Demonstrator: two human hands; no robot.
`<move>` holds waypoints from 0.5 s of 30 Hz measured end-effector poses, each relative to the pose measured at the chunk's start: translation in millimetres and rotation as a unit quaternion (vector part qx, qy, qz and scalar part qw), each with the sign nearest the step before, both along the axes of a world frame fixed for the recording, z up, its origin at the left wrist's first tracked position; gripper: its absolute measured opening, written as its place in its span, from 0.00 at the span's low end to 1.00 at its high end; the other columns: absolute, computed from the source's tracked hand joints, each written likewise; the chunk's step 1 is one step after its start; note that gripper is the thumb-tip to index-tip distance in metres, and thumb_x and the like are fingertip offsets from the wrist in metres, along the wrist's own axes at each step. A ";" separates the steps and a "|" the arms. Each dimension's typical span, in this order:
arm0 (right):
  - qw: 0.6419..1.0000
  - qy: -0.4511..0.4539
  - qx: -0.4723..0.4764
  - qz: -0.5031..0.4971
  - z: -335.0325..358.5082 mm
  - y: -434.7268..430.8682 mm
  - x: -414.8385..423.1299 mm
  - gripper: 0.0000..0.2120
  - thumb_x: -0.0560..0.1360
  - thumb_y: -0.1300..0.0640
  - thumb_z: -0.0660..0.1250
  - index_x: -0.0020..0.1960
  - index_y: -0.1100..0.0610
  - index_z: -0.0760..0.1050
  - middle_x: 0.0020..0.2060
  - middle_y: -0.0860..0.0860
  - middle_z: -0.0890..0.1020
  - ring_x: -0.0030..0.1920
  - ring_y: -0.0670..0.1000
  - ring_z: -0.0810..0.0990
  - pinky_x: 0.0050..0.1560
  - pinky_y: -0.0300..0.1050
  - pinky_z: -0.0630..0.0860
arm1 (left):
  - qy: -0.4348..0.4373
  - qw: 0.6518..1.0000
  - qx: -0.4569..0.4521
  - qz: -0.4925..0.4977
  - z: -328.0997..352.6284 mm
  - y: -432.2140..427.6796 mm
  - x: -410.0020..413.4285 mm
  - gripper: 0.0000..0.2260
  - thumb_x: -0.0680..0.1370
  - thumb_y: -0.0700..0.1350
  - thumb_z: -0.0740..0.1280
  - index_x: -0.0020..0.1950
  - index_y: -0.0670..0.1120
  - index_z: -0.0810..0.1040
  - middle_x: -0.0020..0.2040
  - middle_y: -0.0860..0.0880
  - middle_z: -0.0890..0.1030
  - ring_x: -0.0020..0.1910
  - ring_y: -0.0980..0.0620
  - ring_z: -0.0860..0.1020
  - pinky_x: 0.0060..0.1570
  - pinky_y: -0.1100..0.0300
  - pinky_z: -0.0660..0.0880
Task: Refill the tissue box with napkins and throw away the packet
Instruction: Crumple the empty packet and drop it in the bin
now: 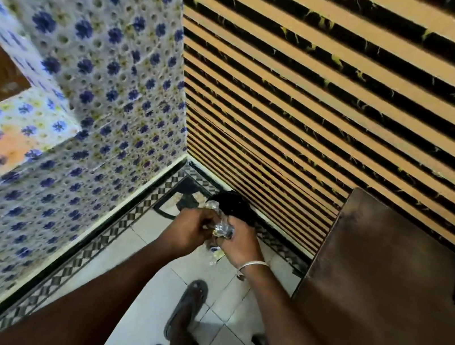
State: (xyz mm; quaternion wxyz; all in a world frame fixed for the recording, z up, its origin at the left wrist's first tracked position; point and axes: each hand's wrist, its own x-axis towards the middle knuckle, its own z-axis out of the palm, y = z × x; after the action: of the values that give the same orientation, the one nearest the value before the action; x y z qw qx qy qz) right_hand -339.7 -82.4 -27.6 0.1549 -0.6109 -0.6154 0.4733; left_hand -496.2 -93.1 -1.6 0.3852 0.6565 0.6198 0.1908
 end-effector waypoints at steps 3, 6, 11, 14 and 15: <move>0.999 0.014 -0.026 -0.017 -23.3 32.4 -6.5 0.19 0.68 0.64 0.72 0.58 0.54 0.79 0.52 0.52 0.85 0.56 0.53 0.83 0.60 0.50 0.79 | 0.023 1.000 -0.001 -0.003 -18.5 34.8 -0.7 0.09 0.70 0.37 0.72 0.48 0.46 0.84 0.43 0.50 0.85 0.41 0.55 0.80 0.36 0.75 0.68; 0.996 0.036 -0.058 -0.057 -49.9 68.3 -12.7 0.22 0.70 0.64 0.73 0.63 0.56 0.76 0.56 0.49 0.83 0.58 0.50 0.80 0.63 0.51 0.78 | 0.026 1.000 -0.017 0.004 -50.5 73.0 -4.2 0.10 0.69 0.37 0.72 0.49 0.45 0.84 0.44 0.48 0.86 0.43 0.51 0.82 0.43 0.61 0.75; 0.982 0.072 -0.141 -0.102 -103.3 113.8 -16.0 0.18 0.70 0.65 0.68 0.57 0.51 0.72 0.48 0.48 0.80 0.49 0.53 0.80 0.47 0.55 0.83 | 0.033 0.998 -0.043 0.016 -115.8 119.1 -6.2 0.07 0.69 0.40 0.67 0.45 0.45 0.83 0.40 0.46 0.86 0.41 0.47 0.84 0.41 0.56 0.78; 0.980 0.051 -0.155 -0.114 -155.8 134.9 -13.1 0.15 0.72 0.60 0.67 0.59 0.55 0.76 0.52 0.55 0.83 0.50 0.59 0.84 0.41 0.54 0.84 | 0.045 0.997 -0.067 0.004 -173.0 143.3 -3.8 0.10 0.68 0.43 0.63 0.45 0.47 0.82 0.41 0.46 0.85 0.42 0.44 0.84 0.42 0.52 0.80; 0.976 0.050 -0.172 -0.126 -173.5 142.5 -11.1 0.17 0.73 0.61 0.67 0.62 0.55 0.75 0.55 0.57 0.82 0.52 0.60 0.84 0.40 0.52 0.83 | 0.045 0.996 -0.073 0.009 -191.3 151.6 -2.0 0.10 0.69 0.43 0.64 0.46 0.48 0.82 0.43 0.46 0.85 0.44 0.44 0.84 0.43 0.51 0.80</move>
State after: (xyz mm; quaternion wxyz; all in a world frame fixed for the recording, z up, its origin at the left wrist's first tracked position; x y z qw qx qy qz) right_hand -350.8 60.1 -201.1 0.1366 -0.6766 -0.4346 0.5785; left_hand -498.2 58.5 -192.9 0.4021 0.6293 0.6544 0.1185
